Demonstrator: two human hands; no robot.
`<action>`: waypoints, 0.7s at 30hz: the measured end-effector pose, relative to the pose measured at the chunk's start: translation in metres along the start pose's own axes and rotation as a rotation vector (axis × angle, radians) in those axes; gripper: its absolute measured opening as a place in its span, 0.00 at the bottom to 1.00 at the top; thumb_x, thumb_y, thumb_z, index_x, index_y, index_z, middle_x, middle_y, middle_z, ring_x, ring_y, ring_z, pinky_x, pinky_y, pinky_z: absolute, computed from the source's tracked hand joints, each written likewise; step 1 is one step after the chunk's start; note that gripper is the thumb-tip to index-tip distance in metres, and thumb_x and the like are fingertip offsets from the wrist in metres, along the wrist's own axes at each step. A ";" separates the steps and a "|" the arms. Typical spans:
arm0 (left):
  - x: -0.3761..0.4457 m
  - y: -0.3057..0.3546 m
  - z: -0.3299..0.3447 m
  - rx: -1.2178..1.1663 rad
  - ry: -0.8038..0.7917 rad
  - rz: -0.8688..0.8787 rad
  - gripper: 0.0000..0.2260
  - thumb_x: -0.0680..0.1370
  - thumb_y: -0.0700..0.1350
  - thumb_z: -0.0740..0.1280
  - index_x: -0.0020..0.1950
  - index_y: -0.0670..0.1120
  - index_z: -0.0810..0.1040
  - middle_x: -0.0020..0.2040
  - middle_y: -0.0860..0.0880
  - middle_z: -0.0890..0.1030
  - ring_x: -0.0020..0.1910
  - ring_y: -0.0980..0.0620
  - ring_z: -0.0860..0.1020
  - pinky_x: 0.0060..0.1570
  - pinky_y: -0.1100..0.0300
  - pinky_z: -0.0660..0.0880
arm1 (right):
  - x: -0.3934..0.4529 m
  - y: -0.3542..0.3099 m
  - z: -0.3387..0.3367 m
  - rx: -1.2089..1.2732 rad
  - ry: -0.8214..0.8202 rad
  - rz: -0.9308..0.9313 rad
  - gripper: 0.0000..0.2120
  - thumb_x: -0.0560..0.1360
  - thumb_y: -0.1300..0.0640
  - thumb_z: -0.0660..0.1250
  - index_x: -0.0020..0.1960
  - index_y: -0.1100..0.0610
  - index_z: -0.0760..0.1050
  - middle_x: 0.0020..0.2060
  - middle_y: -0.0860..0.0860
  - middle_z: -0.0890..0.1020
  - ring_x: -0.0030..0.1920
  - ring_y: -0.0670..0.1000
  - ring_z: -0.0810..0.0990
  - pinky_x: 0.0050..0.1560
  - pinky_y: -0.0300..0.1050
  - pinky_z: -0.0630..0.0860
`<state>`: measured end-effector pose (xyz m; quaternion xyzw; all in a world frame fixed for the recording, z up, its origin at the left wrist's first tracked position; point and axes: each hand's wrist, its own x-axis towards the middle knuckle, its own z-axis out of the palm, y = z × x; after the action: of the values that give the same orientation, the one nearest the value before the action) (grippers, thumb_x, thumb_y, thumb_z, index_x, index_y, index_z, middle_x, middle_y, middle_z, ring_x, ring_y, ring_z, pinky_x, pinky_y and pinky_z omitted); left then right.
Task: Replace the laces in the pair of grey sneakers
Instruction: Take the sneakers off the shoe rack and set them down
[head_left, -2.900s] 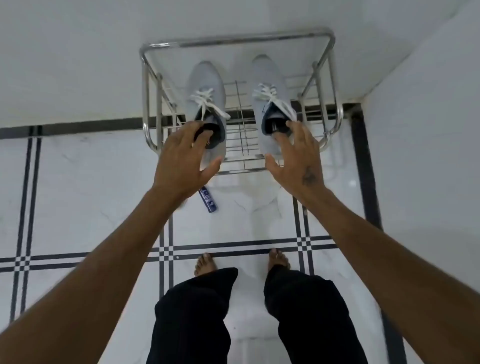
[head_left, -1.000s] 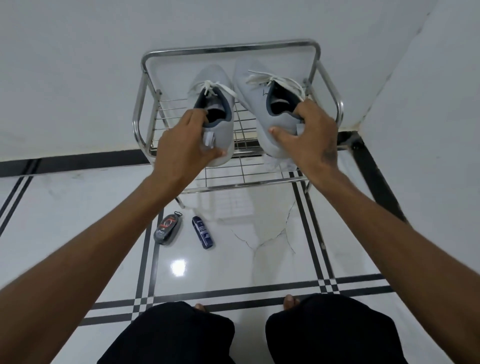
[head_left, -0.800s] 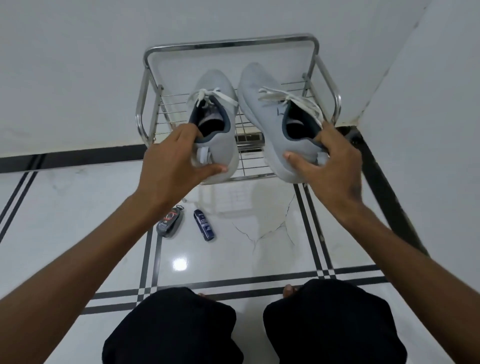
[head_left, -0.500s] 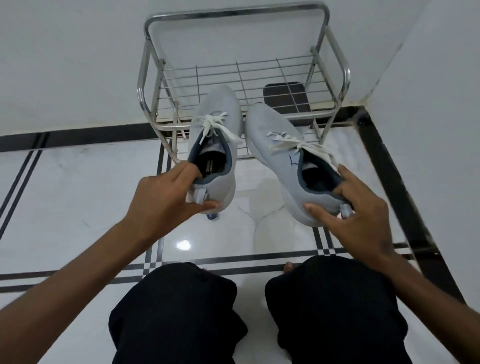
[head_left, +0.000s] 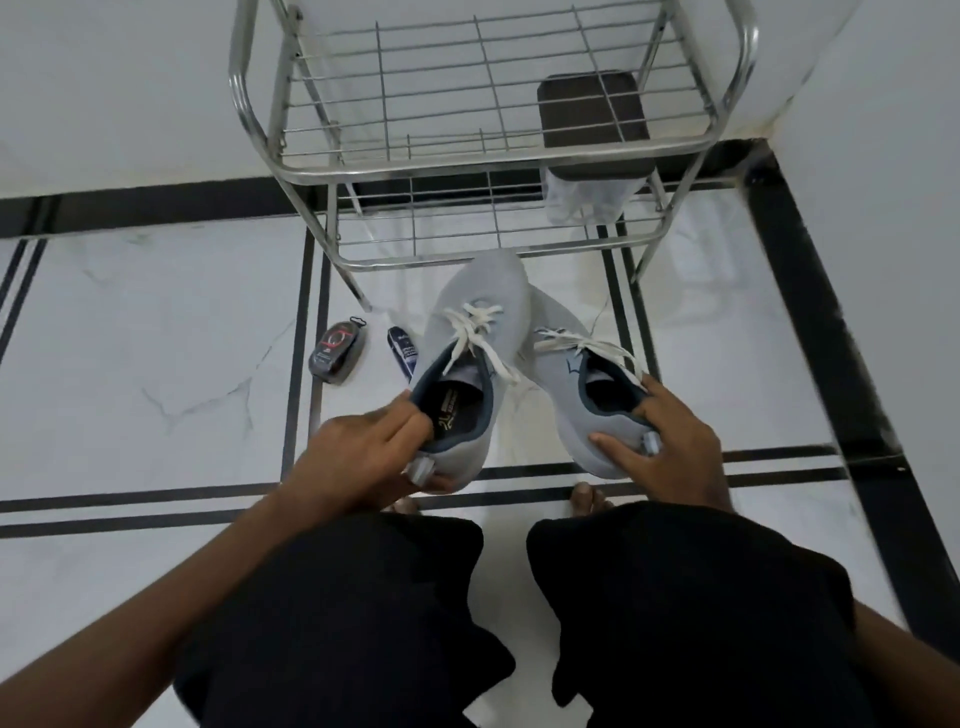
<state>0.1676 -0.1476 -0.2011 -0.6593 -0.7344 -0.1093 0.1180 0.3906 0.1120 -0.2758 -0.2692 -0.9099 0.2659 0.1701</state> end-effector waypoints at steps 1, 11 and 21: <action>-0.004 0.000 0.013 -0.012 -0.042 -0.010 0.10 0.75 0.52 0.61 0.44 0.45 0.67 0.37 0.46 0.78 0.25 0.47 0.75 0.20 0.62 0.62 | 0.000 0.003 0.011 0.020 -0.013 0.003 0.18 0.67 0.49 0.80 0.50 0.54 0.76 0.63 0.52 0.79 0.53 0.48 0.79 0.50 0.26 0.67; -0.016 -0.011 0.154 -0.054 -0.236 -0.291 0.20 0.62 0.51 0.81 0.43 0.43 0.76 0.39 0.45 0.78 0.31 0.45 0.78 0.21 0.61 0.68 | 0.015 0.030 0.105 -0.026 -0.090 0.246 0.19 0.73 0.48 0.75 0.57 0.60 0.79 0.74 0.53 0.70 0.58 0.56 0.80 0.54 0.46 0.78; -0.021 0.009 0.197 -0.092 -0.343 -0.315 0.15 0.61 0.40 0.81 0.44 0.45 0.80 0.40 0.47 0.79 0.29 0.48 0.78 0.21 0.61 0.67 | -0.001 0.045 0.135 -0.121 -0.263 0.301 0.14 0.74 0.46 0.73 0.46 0.54 0.72 0.80 0.52 0.55 0.57 0.56 0.79 0.43 0.40 0.71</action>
<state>0.1735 -0.1044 -0.3942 -0.5503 -0.8317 -0.0459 -0.0572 0.3486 0.0902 -0.4096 -0.3748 -0.8880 0.2662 -0.0083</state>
